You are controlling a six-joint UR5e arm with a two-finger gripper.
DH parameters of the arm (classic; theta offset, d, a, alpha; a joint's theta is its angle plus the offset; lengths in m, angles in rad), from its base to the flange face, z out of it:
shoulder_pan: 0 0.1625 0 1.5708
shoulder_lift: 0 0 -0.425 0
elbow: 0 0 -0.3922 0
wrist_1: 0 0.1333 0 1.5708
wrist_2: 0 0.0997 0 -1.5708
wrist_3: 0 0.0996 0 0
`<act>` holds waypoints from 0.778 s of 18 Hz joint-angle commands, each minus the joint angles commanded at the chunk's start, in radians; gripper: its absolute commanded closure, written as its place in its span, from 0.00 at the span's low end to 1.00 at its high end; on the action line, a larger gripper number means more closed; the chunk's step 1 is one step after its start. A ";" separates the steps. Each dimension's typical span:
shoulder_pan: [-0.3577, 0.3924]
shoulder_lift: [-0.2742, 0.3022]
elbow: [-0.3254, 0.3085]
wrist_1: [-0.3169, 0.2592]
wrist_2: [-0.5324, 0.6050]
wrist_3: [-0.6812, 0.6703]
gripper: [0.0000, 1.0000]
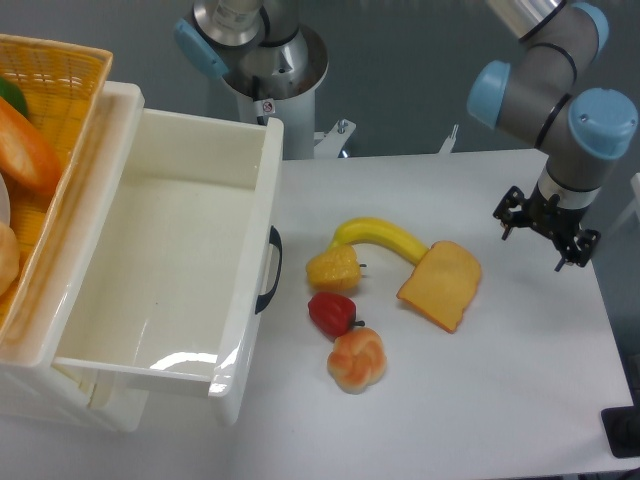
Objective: Pick up the bread slice
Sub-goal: 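Move the gripper over the square bread slice and lower toward it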
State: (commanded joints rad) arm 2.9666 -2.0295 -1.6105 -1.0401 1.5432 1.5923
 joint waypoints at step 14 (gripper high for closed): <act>-0.090 0.035 -0.109 -0.008 -0.003 -0.032 0.00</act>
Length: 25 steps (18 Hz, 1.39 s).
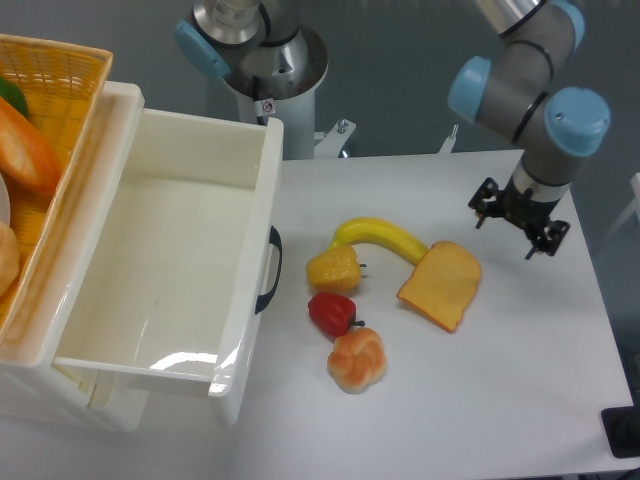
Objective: Pick up the bread slice
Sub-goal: 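Move the gripper over the square bread slice and lower toward it, then lower the gripper onto the bread slice edge and close on it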
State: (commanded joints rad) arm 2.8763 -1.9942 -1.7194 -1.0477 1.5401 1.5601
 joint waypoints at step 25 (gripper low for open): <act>-0.147 -0.052 -0.020 0.008 0.008 -0.330 0.21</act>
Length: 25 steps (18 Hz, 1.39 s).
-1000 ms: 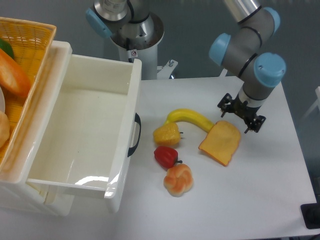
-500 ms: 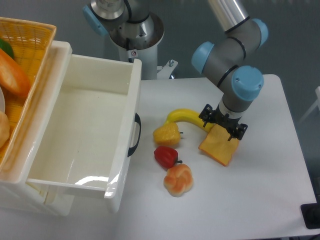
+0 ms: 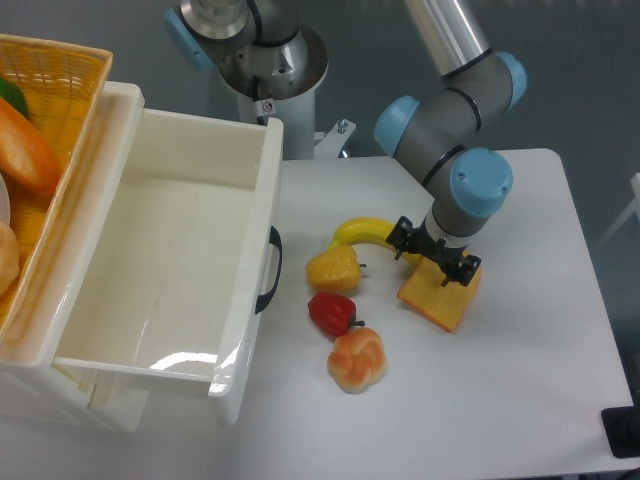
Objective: Pick up the bread slice
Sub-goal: 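Lower the gripper onto the bread slice edge and close on it, then lift the gripped bread slice up off the table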
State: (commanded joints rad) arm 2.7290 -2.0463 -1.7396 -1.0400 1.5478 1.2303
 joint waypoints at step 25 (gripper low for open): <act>0.011 0.014 0.155 -0.028 -0.011 0.003 1.00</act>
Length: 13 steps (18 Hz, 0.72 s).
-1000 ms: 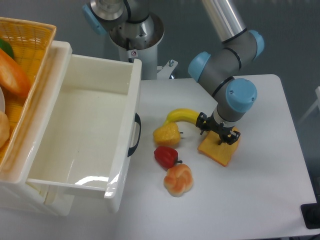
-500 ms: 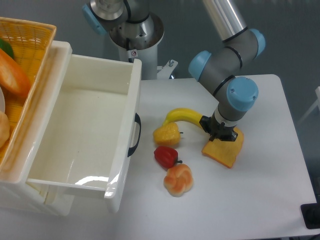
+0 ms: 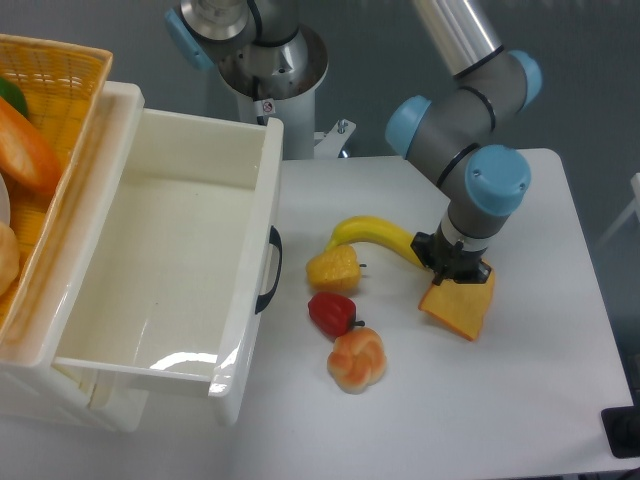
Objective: Pick up the bread slice
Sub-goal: 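Lift the gripped bread slice up off the table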
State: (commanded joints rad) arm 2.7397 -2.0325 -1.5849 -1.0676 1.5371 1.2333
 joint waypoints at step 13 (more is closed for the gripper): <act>-0.008 -0.025 0.249 -0.133 -0.052 0.011 1.00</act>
State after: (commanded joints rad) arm 2.7320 -2.0571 -1.3364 -1.2008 1.4849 1.2440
